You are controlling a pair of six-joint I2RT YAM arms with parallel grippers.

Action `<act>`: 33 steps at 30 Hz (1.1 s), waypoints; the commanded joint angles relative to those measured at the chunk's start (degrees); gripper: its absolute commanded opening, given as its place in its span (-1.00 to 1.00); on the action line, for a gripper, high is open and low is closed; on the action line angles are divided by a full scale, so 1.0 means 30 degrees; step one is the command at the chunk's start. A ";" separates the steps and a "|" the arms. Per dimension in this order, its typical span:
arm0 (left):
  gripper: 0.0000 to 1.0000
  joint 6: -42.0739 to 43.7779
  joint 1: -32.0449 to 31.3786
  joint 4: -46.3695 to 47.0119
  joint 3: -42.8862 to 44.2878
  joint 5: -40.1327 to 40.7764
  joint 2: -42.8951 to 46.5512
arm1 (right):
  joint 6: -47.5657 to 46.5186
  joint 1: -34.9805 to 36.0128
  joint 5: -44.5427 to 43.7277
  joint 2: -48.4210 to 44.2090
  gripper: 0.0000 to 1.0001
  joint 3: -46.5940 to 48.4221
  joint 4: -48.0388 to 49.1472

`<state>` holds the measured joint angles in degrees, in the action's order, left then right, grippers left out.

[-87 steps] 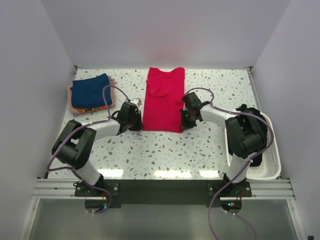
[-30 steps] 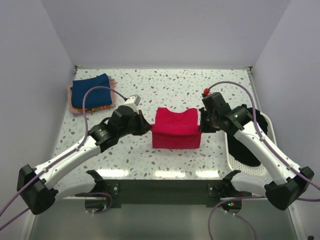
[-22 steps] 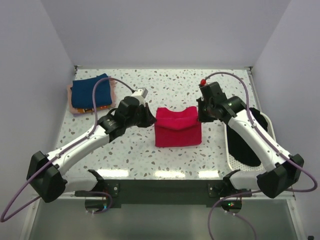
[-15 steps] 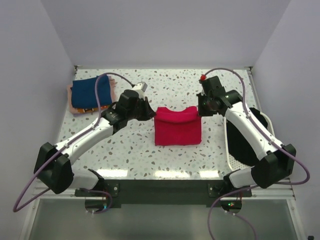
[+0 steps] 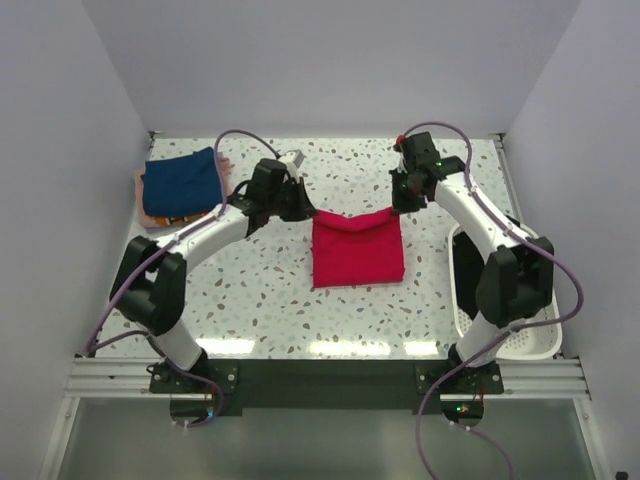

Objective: Fold and stack the t-shirts
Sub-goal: Fold the tshirt

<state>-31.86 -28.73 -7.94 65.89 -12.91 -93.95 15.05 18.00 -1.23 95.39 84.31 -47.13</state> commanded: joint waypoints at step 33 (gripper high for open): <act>1.00 -0.3438 0.1843 0.9675 -0.5990 -0.4485 -0.0615 | 0.0814 -0.1166 0.6564 0.0923 0.09 -0.4694 0.6335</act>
<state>-37.71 -23.22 11.22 50.57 -22.76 -98.30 16.88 14.31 15.22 96.33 71.70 -31.68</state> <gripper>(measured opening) 0.997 0.548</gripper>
